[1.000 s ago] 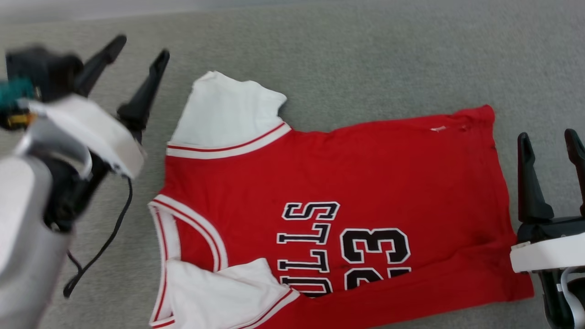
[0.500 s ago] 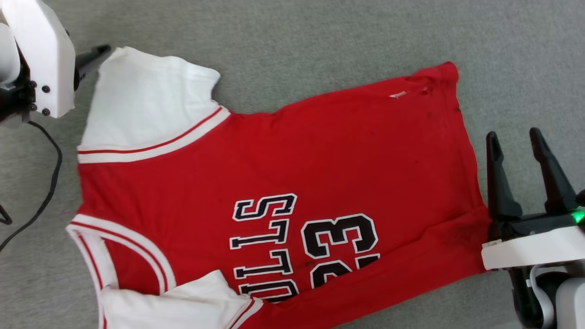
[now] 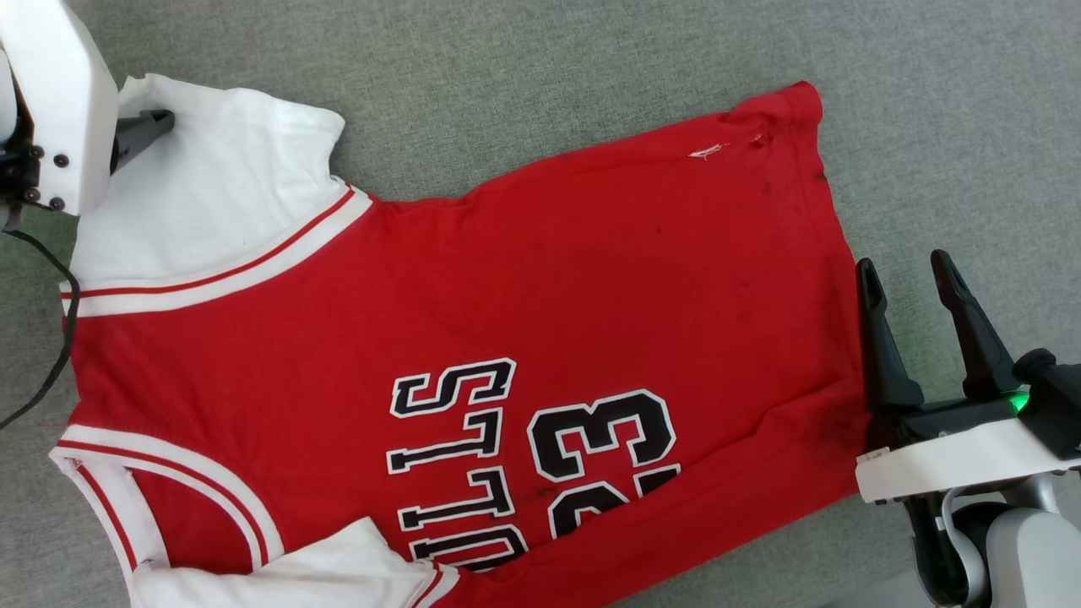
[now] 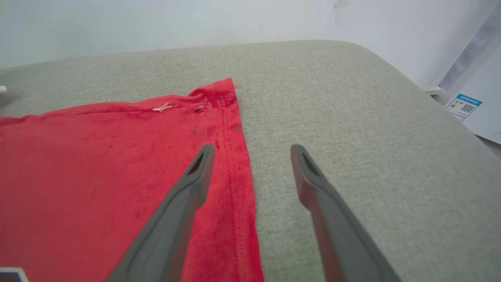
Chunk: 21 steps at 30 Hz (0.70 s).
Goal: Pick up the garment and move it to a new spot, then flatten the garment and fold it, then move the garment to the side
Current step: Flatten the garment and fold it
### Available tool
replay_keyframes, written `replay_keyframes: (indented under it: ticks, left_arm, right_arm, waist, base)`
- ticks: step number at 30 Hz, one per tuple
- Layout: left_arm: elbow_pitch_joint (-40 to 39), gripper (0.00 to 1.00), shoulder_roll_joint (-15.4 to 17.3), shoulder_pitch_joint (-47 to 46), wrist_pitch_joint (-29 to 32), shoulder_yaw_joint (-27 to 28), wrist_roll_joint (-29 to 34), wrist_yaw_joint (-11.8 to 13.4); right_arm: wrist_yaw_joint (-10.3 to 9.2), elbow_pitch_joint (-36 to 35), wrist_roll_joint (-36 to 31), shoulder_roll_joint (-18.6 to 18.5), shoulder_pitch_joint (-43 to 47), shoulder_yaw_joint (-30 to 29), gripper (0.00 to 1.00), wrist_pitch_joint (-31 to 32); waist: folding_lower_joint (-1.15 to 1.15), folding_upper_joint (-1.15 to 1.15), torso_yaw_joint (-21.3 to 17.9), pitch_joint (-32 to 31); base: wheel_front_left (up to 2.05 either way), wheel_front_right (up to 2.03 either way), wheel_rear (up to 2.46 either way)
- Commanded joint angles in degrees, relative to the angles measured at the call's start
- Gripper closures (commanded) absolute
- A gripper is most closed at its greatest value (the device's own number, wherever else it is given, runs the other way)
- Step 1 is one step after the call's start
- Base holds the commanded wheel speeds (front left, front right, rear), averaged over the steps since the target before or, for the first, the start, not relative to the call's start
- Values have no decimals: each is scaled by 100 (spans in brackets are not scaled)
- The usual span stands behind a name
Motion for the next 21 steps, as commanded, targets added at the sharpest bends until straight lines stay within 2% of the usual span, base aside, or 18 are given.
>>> replay_keyframes:
  ticks: [1,2,3,10,15,21]
  left_arm:
    - [164,16,3,44,90,-110,28,13]
    - [197,66,4,54,109,-143,26,9]
    - [205,100,-12,70,107,-172,-9,5]
    - [-6,100,-53,108,-252,-165,-99,-8]
    - [-265,100,-135,224,-778,-130,-217,-15]
    - [-868,100,-99,508,-1382,-260,-368,-14]
  right_arm:
    - [-5,36,-18,23,-108,4,0,-39]
    - [-5,51,-34,23,-118,12,0,-39]
    - [-5,63,-56,24,-126,26,0,-39]
    - [-5,106,-27,23,-97,-12,0,39]
    - [-5,8,-98,-99,-148,-45,0,219]
    - [-4,-198,215,-466,-140,-100,0,1011]
  waist:
    - [-1,0,-2,29]
    - [-1,0,1,36]
    - [-1,0,7,36]
    - [-1,0,141,-77]
    - [-1,0,333,-358]
    - [-1,0,707,-756]
  base:
    - [0,0,0]
    - [0,0,0]
    - [0,0,0]
    - [0,0,0]
    - [0,0,0]
    - [0,0,0]
